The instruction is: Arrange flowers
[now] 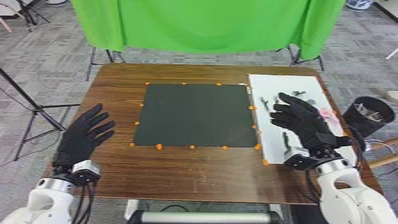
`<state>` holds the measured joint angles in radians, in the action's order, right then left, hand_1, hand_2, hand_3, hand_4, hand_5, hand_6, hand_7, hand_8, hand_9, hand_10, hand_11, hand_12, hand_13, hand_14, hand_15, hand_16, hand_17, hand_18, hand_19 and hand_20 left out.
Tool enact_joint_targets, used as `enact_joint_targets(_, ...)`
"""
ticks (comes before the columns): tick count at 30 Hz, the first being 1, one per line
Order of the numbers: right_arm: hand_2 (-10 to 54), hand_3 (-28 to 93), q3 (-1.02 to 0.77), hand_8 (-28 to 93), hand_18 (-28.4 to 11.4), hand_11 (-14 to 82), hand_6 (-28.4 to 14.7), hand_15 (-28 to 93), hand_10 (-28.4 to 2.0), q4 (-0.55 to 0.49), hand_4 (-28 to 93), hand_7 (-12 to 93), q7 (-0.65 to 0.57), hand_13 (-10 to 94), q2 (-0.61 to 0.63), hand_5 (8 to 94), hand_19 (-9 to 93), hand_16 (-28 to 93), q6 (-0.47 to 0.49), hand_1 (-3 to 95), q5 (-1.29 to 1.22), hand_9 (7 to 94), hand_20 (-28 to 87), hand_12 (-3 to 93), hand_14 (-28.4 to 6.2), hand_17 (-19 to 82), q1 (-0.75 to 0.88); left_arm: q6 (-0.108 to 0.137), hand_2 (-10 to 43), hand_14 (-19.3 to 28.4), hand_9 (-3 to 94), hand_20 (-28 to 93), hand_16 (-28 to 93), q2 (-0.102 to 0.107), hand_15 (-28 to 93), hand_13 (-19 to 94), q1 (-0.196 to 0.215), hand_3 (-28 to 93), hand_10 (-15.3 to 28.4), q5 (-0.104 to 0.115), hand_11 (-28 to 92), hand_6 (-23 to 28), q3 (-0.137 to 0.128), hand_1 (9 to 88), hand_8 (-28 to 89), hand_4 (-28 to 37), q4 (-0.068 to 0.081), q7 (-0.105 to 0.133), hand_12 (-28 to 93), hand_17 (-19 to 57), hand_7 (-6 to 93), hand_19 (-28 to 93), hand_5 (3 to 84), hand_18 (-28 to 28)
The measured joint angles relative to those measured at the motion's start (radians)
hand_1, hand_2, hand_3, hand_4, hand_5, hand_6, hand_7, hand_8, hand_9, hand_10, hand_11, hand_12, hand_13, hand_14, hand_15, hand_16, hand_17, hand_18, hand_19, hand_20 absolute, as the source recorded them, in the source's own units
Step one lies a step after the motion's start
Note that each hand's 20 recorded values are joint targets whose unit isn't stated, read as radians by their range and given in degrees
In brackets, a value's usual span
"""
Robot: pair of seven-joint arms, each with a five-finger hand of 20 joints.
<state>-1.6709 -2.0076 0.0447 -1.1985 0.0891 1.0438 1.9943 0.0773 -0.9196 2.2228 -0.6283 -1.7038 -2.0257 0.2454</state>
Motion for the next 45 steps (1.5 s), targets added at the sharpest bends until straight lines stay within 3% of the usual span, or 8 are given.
enact_joint_targets(18,-6.8,88,-0.002,-16,-22.2,22.1,-4.5,37,-15.5,-0.001,-27,27,0.01,32,0.001,36.8,56,16,-0.015,22.1,-0.001,38.4,25,21.2,-12.4,9,0.001,0.001,-5.5,15.7,24.1,11,-1,0.027,39,21,0.01,69,11.9,0.003,24,3.2,0.0,25.8,-11,-23.9,0.0,0.013,16,-7.6,21.1,48,28.0,22.8)
enact_joint_targets(21,-6.4,87,-0.003,-16,-22.7,24.8,-4.7,45,-15.8,-0.002,-27,27,0.009,37,0.002,38.7,64,17,-0.014,22.3,0.0,41.2,29,21.4,-13.2,12,0.002,0.001,-5.5,15.7,24.1,10,-1,0.027,39,21,0.011,69,11.9,0.003,24,3.2,-0.001,25.9,-11,-23.9,0.0,0.013,16,-7.7,21.0,48,28.1,22.8)
enact_joint_targets(24,-6.3,81,0.0,-16,-22.1,32.2,-4.1,61,-15.7,-0.006,-28,28,0.008,55,0.011,50.7,82,15,-0.02,23.0,0.016,57.4,36,20.6,-13.7,25,0.003,0.001,-5.5,15.7,24.1,10,-1,0.027,39,21,0.012,69,11.9,0.003,24,3.2,-0.004,25.9,-11,-24.0,-0.001,0.013,16,-7.7,20.9,48,28.0,22.8)
enact_joint_targets(28,-9.1,78,0.058,-17,-20.1,39.6,-1.0,71,-13.8,-0.048,-28,35,-0.048,68,0.083,65.8,93,19,-0.189,27.6,0.199,73.5,41,24.1,-11.4,36,0.002,0.002,-5.5,15.7,24.1,10,-1,0.027,39,21,0.018,69,11.9,0.003,24,3.2,-0.011,25.8,-11,-24.0,-0.006,0.014,16,-7.8,21.0,48,28.0,22.7)
enact_joint_targets(31,-9.5,77,0.129,-18,-20.4,44.8,0.5,72,-12.5,-0.102,-28,40,-0.225,72,0.166,70.3,93,21,-0.403,27.9,0.418,77.4,48,26.5,-10.4,40,-0.006,0.005,-5.5,15.7,24.1,10,-1,0.028,39,21,0.027,69,11.8,0.003,24,3.2,-0.016,25.8,-11,-24.0,-0.011,0.015,16,-7.8,21.0,48,28.1,22.8)
enact_joint_targets(34,-9.5,76,0.128,-17,-20.6,47.1,1.0,74,-12.0,-0.136,-28,42,-0.402,74,0.222,72.3,93,22,-0.467,26.1,0.559,79.4,52,28.2,-10.4,41,-0.006,0.006,-5.4,15.6,24.2,10,-1,0.028,39,21,0.034,69,11.8,0.004,24,3.2,-0.018,25.9,-11,-24.0,-0.014,0.017,16,-7.8,21.0,48,28.1,22.8)
enact_joint_targets(38,-9.5,73,0.094,-17,-21.1,47.9,1.0,74,-12.0,-0.141,-28,42,-0.475,74,0.268,73.3,93,23,-0.355,20.1,0.695,79.7,54,29.1,-10.4,42,0.006,0.009,-5.4,15.6,24.1,10,-1,0.031,39,21,0.04,69,11.9,0.005,24,3.2,-0.019,25.9,-11,-23.9,-0.015,0.022,16,-7.8,21.0,48,28.1,22.8)
enact_joint_targets(45,-9.5,71,0.076,-15,-22.0,45.1,-0.9,73,-13.9,-0.228,-28,38,-0.571,70,0.308,69.1,93,24,0.066,12.8,1.071,75.7,49,29.4,-11.9,37,0.023,0.014,-5.4,15.6,24.1,10,-1,0.039,39,21,0.05,69,12.0,0.007,24,3.3,-0.032,25.8,-11,-23.9,-0.02,0.024,16,-7.8,20.9,48,28.1,22.8)
